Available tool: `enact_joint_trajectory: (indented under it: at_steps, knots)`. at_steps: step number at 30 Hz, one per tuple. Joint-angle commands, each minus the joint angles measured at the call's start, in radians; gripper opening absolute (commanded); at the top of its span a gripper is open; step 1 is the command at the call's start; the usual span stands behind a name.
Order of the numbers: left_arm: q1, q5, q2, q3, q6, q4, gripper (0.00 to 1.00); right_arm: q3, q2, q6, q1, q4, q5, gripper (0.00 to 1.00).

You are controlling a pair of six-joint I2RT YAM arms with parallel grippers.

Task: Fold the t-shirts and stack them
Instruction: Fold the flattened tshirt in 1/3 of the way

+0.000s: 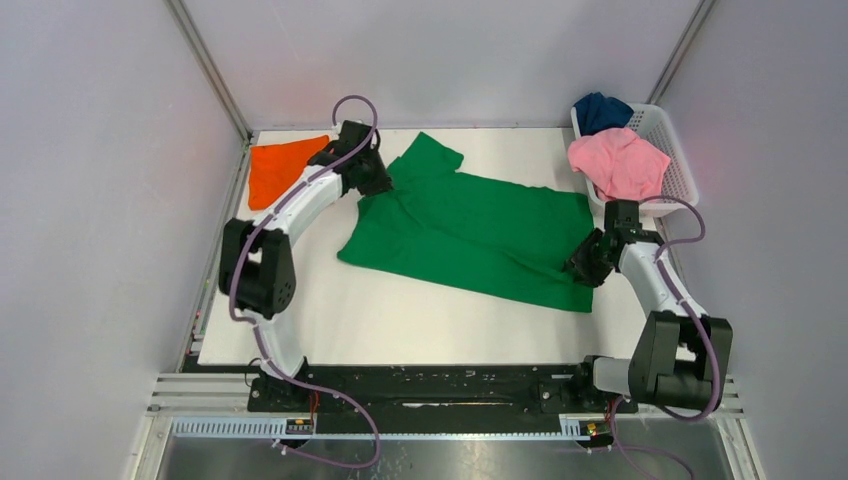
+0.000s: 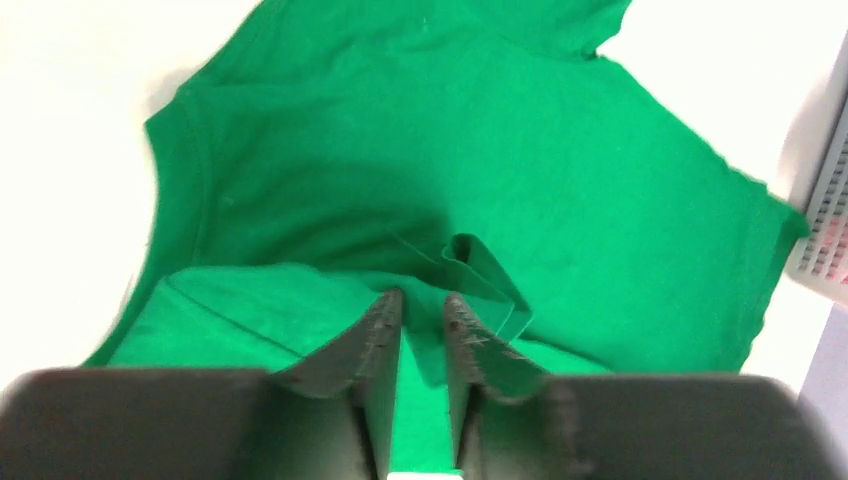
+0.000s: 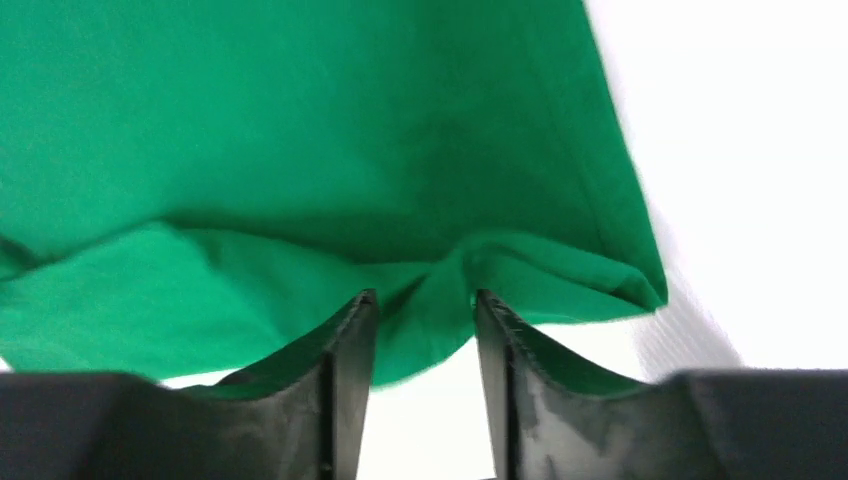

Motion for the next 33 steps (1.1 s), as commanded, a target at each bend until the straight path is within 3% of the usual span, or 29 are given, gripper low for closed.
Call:
enact_joint_trajectory:
  at_steps: [1, 4, 5, 6, 10, 16, 21, 26, 33]
  knots:
    - [0.024, -0.015, 0.146, 0.182, 0.030, 0.001, 0.38, 0.118, 0.084, 0.042, -0.042, 0.072, 0.047, 0.54]
    - [0.038, -0.014, 0.233, 0.333, 0.032, -0.132, 0.96, 0.159, 0.079, 0.067, -0.049, 0.039, 0.086, 0.75]
    - [0.040, -0.014, 0.231, 0.351, 0.032, -0.144, 0.99, 0.163, 0.061, 0.069, -0.049, 0.025, 0.123, 0.84]
    - [0.043, -0.009, 0.216, 0.348, 0.032, -0.143, 0.99, 0.165, 0.038, 0.065, -0.049, 0.011, 0.155, 0.91]
    - [0.043, 0.045, 0.101, 0.189, 0.030, -0.079, 0.99, 0.143, -0.076, 0.012, -0.049, -0.016, 0.224, 0.99]
    - [0.042, 0.201, 0.026, -0.090, -0.021, 0.108, 0.99, 0.001, -0.185, -0.009, 0.051, 0.027, -0.012, 0.99]
    - [0.042, 0.277, 0.111, -0.140, -0.045, 0.140, 0.99, -0.021, -0.084, -0.032, 0.137, 0.138, -0.116, 0.99]
    - [0.043, 0.264, 0.157, -0.190, -0.046, 0.127, 0.99, 0.006, 0.071, -0.043, 0.199, 0.221, -0.140, 1.00]
    - [0.044, 0.265, 0.006, -0.451, -0.045, 0.137, 0.99, -0.087, 0.145, -0.022, 0.249, 0.208, -0.091, 1.00]
